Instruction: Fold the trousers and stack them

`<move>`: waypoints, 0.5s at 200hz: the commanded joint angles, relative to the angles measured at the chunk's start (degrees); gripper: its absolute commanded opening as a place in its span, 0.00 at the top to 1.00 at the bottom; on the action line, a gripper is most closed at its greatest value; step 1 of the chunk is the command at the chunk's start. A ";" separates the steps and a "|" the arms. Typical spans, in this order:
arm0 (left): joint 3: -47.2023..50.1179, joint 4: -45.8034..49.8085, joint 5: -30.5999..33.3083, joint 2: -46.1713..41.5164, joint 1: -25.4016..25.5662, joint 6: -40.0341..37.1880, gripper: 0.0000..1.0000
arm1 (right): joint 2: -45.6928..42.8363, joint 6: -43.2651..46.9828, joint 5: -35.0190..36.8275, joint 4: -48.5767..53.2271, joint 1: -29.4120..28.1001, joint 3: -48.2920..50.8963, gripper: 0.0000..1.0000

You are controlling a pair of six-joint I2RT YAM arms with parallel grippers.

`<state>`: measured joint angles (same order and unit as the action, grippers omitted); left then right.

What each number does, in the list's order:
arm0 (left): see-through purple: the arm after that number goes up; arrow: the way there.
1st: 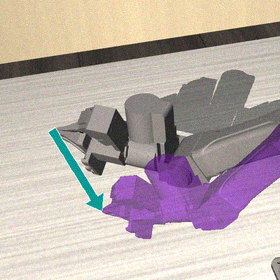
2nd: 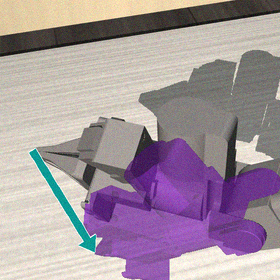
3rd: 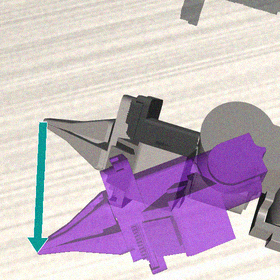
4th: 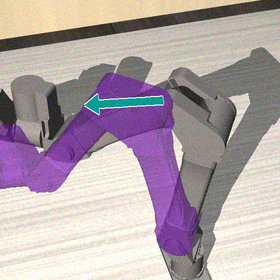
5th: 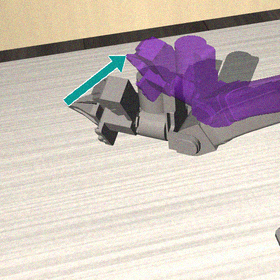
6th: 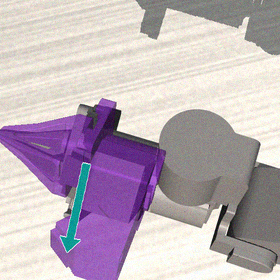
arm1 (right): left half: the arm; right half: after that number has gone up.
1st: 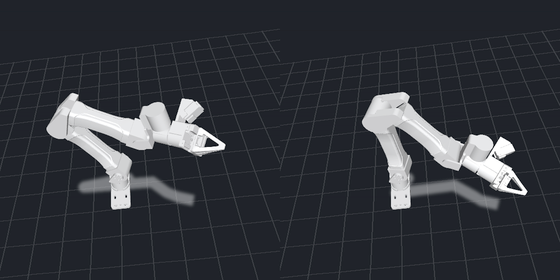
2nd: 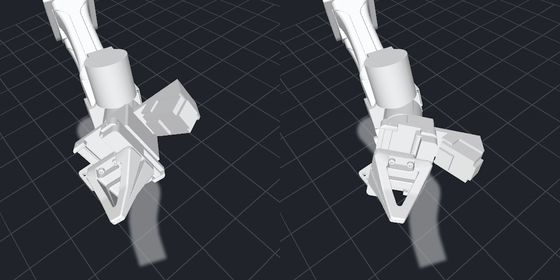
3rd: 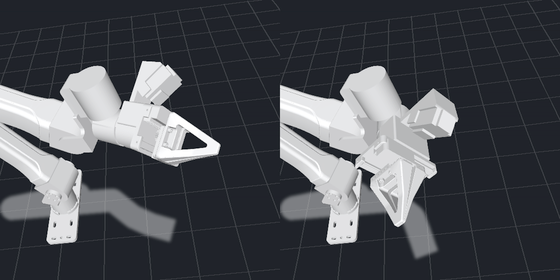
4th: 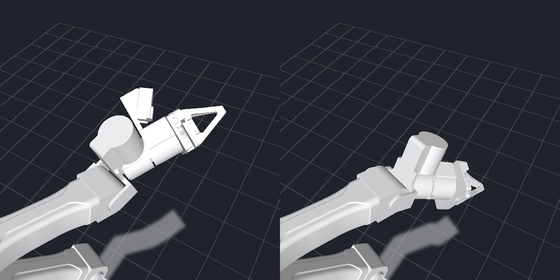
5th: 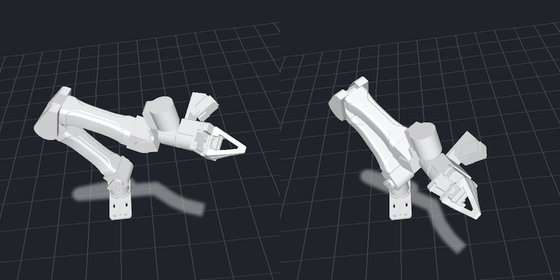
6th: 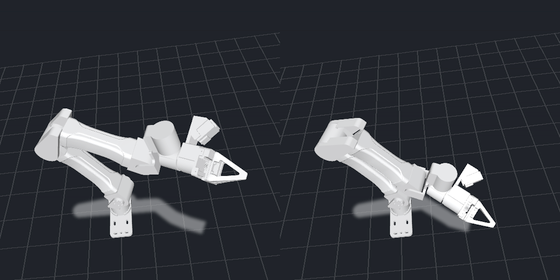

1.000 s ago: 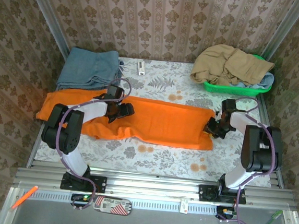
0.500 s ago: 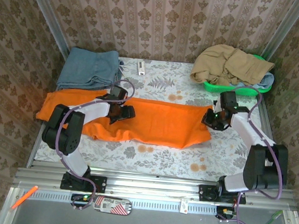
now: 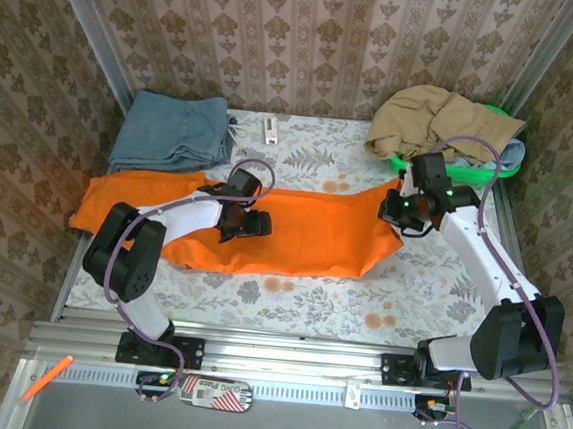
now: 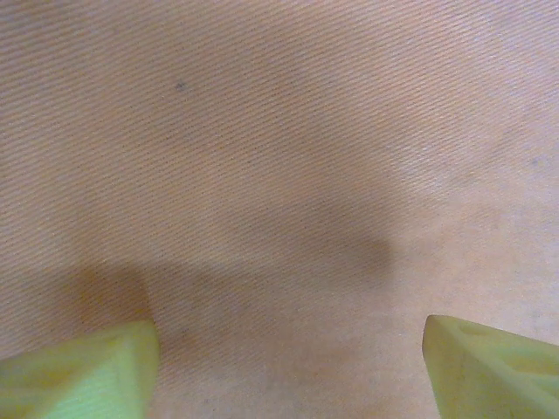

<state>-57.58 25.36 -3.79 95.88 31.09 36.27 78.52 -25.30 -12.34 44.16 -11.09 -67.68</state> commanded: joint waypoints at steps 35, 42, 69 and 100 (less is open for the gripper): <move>-0.49 7.17 -1.24 -14.45 -4.53 -1.22 0.18 | 8.81 -2.01 5.91 5.09 -11.82 -10.88 1.00; 0.09 7.84 -1.85 -16.42 -7.04 -0.91 0.18 | 10.55 -2.46 6.62 5.20 -13.30 -12.21 1.00; 1.81 11.57 -0.80 -24.23 -11.02 -0.41 0.17 | 17.11 -4.84 7.39 4.12 -19.13 -17.06 1.00; 3.81 13.91 -2.38 -30.50 -16.18 0.00 0.17 | 24.95 -7.83 7.48 2.80 -23.76 -23.50 1.00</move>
<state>-55.88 34.37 -4.78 68.71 17.69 35.97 98.76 -29.50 -6.15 46.96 -32.01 -86.00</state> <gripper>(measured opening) 0.830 0.074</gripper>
